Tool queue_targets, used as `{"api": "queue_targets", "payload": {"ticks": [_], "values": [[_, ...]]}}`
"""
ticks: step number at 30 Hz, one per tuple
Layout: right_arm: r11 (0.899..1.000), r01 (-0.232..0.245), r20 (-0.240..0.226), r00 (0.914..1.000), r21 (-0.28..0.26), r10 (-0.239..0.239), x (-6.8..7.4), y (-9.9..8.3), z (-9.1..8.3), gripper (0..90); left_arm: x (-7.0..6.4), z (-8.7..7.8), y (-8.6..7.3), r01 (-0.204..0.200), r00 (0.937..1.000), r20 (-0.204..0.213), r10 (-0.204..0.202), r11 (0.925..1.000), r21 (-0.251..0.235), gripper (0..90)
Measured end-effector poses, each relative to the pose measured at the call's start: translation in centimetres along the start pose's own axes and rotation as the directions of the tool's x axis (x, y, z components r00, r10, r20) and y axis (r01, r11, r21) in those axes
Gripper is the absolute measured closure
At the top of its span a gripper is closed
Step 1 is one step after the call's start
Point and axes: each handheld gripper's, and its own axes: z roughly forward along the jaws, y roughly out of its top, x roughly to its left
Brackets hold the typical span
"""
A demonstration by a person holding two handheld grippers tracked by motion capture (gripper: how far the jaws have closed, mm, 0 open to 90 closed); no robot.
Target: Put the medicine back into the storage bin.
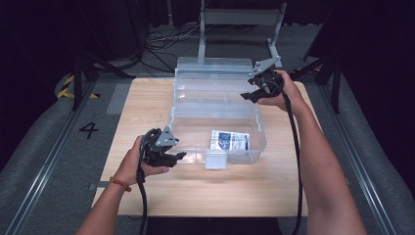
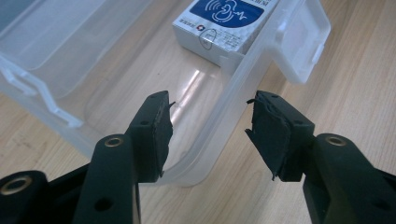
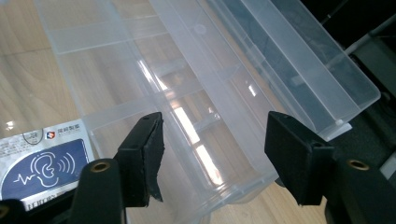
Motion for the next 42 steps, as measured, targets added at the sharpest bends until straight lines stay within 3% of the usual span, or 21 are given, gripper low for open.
{"api": "queue_targets", "payload": {"ticks": [3,7,9,10,15,17,24,26,30,32,33,35,37,42], "values": [[1.0,-0.012,-0.026,0.9996,0.018,0.013,-0.2,0.5,1.1,41.2,0.4,0.9,0.3,-0.001,0.9996,0.027,0.0,0.9994,0.036,48.0],[0.999,-0.007,-0.026,0.9996,0.048,0.009,-0.3,1.0,2.5,42.1,0.6,1.8,0.4,-0.009,0.9984,0.056,0.005,0.9977,0.067,49.0],[0.999,-0.009,-0.027,0.9996,0.049,0.011,-0.5,1.1,3.0,42.2,0.7,2.3,0.5,-0.014,0.9982,0.059,0.008,0.9946,0.103,49.7],[0.999,-0.016,-0.03,0.9994,0.05,0.018,-0.5,1.2,3.2,42.9,0.8,2.6,0.5,-0.042,0.9965,0.077,0.032,0.991,0.127,50.7],[0.995,0.007,-0.04,0.9992,0.098,-0.003,-0.8,1.1,4.4,48.2,0.8,3.5,0.6,-0.064,0.9948,0.088,0.051,0.9853,0.159,57.9],[0.994,0.002,-0.02,0.9998,0.108,0.0,-0.9,1.1,4.7,49.0,0.7,3.8,0.7,-0.073,0.9945,0.087,0.058,0.9811,0.179,60.6],[0.996,0.014,-0.054,0.9985,0.094,-0.009,-1.0,1.5,4.8,61.8,0.9,4.2,0.9,-0.1,0.9897,0.119,0.081,0.9801,0.171,68.9],[0.993,0.032,-0.032,0.9991,0.115,-0.028,-1.0,1.7,4.8,69.4,0.9,4.3,1.0,-0.117,0.9873,0.127,0.095,0.9782,0.172,70.0],[0.98,0.091,-0.059,0.9949,0.175,-0.082,-1.0,2.4,4.8,74.7,0.9,4.4,1.0,-0.122,0.9834,0.154,0.097,0.9783,0.167,72.1],[0.961,0.165,-0.055,0.9862,0.22,-0.156,-0.7,2.9,4.9,76.8,0.9,4.5,1.0,-0.119,0.9837,0.154,0.093,0.9787,0.168,72.1],[0.945,0.207,-0.058,0.9782,0.253,-0.199,-0.6,3.2,5.0,77.7,1.0,4.5,1.0,-0.114,0.9839,0.156,0.088,0.9793,0.167,72.0],[0.925,0.25,-0.072,0.9683,0.285,-0.239,-0.6,3.6,5.1,78.8,0.9,4.4,0.9,-0.097,0.9852,0.156,0.071,0.9811,0.168,71.8],[0.917,0.251,-0.098,0.9678,0.311,-0.232,-0.8,4.0,5.2,79.2,1.1,4.5,0.9,-0.092,0.9838,0.167,0.066,0.9838,0.154,71.7],[0.92,0.247,-0.108,0.9684,0.304,-0.225,-0.9,4.1,5.5,79.6,1.1,4.6,0.6,-0.07,0.9827,0.179,0.046,0.9896,0.126,71.9]]}}
